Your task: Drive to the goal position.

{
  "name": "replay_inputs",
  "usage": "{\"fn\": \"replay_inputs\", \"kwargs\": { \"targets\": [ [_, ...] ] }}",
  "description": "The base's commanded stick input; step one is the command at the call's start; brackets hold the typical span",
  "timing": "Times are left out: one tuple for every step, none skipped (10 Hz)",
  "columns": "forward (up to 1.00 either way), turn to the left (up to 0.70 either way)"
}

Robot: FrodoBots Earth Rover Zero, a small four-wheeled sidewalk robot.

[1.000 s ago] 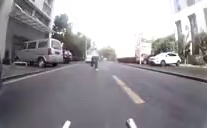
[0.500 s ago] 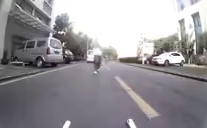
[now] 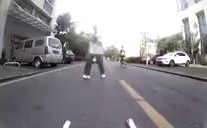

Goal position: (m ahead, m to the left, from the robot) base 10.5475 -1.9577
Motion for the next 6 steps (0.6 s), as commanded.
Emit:
{"fn": "replay_inputs", "kwargs": {
  "targets": [
    [0.0,0.0],
    [0.0,0.0],
    [0.0,0.0],
    [0.0,0.0],
    [0.7,0.0],
    [0.7,0.0]
  ]
}}
